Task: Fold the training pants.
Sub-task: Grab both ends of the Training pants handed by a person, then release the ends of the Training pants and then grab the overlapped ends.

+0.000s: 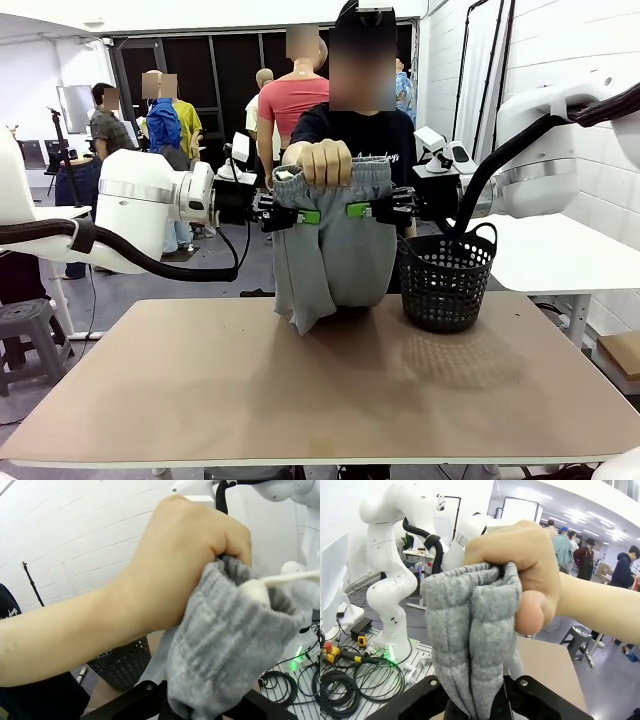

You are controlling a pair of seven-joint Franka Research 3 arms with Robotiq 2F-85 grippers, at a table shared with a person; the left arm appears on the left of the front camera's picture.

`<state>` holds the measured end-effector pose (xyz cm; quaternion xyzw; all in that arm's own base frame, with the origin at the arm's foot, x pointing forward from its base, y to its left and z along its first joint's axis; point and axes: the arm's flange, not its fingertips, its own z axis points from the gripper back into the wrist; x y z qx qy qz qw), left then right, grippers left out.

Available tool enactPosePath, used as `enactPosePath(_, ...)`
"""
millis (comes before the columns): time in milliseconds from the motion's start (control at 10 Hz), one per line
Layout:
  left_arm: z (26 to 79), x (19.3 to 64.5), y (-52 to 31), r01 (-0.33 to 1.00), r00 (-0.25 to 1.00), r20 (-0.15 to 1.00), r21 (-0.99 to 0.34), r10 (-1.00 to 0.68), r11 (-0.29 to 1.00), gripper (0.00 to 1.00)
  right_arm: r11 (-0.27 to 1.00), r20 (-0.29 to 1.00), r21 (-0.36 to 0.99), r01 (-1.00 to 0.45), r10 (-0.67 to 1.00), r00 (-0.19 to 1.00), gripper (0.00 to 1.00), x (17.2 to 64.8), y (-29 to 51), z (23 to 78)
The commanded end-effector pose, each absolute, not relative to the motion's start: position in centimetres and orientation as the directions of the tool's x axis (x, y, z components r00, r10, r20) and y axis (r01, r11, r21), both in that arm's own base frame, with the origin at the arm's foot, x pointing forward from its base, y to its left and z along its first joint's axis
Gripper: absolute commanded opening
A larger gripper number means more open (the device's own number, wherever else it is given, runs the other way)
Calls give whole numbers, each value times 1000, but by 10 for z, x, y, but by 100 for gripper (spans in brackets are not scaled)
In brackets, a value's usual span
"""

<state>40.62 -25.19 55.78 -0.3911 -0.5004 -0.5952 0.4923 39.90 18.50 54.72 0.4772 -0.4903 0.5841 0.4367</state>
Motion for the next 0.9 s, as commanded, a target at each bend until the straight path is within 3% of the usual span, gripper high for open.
enactPosePath(0,560,400,-251,977,-210,967,213,-141,7,0,-140,985,-160,-977,39,-167,0,398,186,550)
enactPosePath(800,560,400,-251,977,-210,967,213,-141,7,0,-140,985,-160,-977,39,-167,0,398,186,550)
